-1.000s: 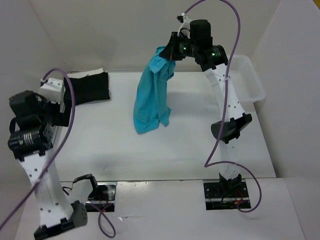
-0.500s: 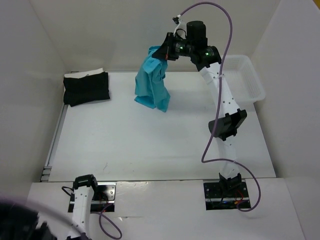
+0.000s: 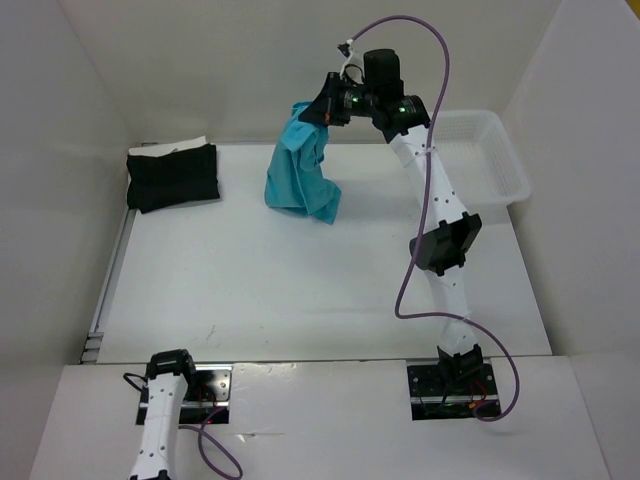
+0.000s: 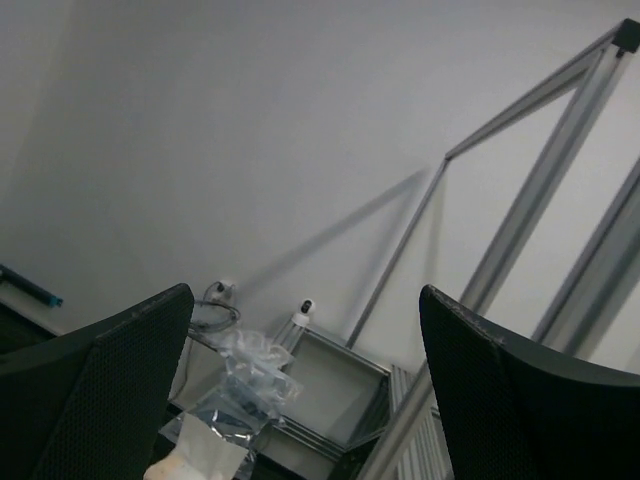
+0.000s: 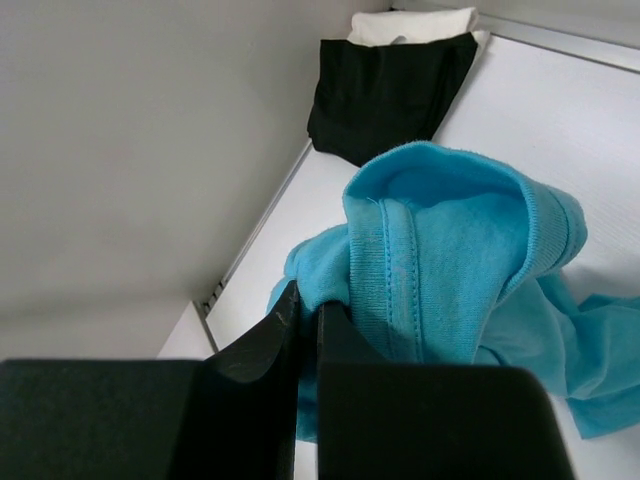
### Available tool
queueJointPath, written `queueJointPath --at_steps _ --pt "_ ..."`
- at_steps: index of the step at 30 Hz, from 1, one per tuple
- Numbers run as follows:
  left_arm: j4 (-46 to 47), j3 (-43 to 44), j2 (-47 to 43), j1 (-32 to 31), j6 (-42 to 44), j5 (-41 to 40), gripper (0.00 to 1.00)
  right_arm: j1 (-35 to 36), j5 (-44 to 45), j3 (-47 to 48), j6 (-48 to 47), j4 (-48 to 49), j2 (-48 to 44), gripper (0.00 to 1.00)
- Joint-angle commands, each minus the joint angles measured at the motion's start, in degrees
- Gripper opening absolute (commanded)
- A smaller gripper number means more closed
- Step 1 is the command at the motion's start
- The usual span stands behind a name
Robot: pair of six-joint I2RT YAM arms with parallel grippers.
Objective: Fold and stack the t-shirts
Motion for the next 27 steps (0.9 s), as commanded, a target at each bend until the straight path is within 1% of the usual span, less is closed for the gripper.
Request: queueJointPath --at_steps 1,4,5,6,7,9,10,11,13,14,15,16,17,18,20,21,23,24,25,26,27 --pt "3.04 -2.49 4.61 -0.3 7.07 3.76 1.0 -0.27 -0.71 3.5 -0.28 4.15 -1.66 0.0" --pt "2.01 -5.21 3.56 -0.3 4.01 3.59 1.0 -0.27 -0.71 3.5 -0.81 3.63 -1.66 0.0" --pt "0.52 -8.44 2.68 -0.3 2.25 3.06 1.0 -0.27 0.16 4.02 -0.81 3.63 -1.66 0.0" --pt "-2.72 -11.09 1.98 -0.3 -1.94 2.28 1.0 -0.27 0.95 4.55 -0.81 2.15 -1.66 0.0" --pt "-7.53 -17.81 0.23 -0.3 -6.77 2.27 1.0 -0.79 3.05 4.55 -1.42 1.44 -1.66 0.0" --pt "-13.7 -24.0 -1.1 0.84 -14.68 2.27 1.0 -0.79 4.99 4.55 -1.95 -0.84 -2.36 0.0" --pt "-23.48 -25.6 -0.49 1.37 -20.38 2.27 1.0 -0.79 7.09 4.55 -2.73 -1.81 -3.32 0.0" --pt "-29.32 -25.61 0.56 1.89 -32.1 4.88 1.0 -0.79 8.24 3.6 -3.78 -2.69 -4.11 0.0" --pt "-38.82 -25.61 3.81 1.9 -40.7 7.7 1.0 -0.79 10.88 -0.79 -5.28 -5.33 -7.54 0.0" --pt "-40.44 -25.61 4.86 1.9 -43.26 9.72 1.0 -0.79 14.46 -2.9 -6.07 -6.03 -8.94 0.0" --pt "-41.15 -27.88 6.79 1.38 -46.34 13.31 1.0 -0.79 16.32 -7.09 -7.38 -6.74 -10.35 0.0" --pt "-41.16 -28.94 7.85 1.37 -47.85 15.0 1.0 -0.79 18.25 -8.79 -7.92 -8.14 -12.89 0.0" --pt "-41.77 -29.74 9.08 0.76 -50.82 19.54 1.0 -0.79 21.67 -11.5 -7.93 -8.67 -13.96 0.0" --pt "-42.9 -30.27 11.96 0.76 -52.68 22.28 1.0 -0.79 22.83 -12.66 -8.53 -9.2 -15.79 0.0" --pt "-43.53 -30.88 15.32 0.76 -56.72 28.34 1.0 -0.79 23.55 -15.48 -8.54 -9.2 -17.3 0.0" --pt "-43.53 -30.89 18.38 0.76 -60.13 34.81 1.0 -0.27 24.07 -16.44 -8.54 -9.2 -17.92 0.0" --pt "-42.83 -33.51 23.3 0.76 -63.31 41.17 1.0 0.43 23.29 -18.38 -7.84 -8.68 -18.54 0.0" --pt "-42.22 -34.22 25.07 0.76 -66.81 47.03 1.0 0.44 23.28 -18.39 -7.32 -8.68 -17.75 0.0" --pt "-42.21 -34.84 26.92 0.76 -68.41 50.4 1.0 0.44 24.15 -18.39 -7.31 -11.29 -16.79 0.0" --pt "-44.91 -34.84 38.25 0.23 -71.12 64.01 1.0 0.44 34.52 -13.6 -6.27 -19.06 -8.51 0.47" --pt "-46.24 -34.84 38.36 0.23 -71.15 64.14 1.0 0.44 36.45 -13.55 -6.26 -19.14 -8.43 0.47"
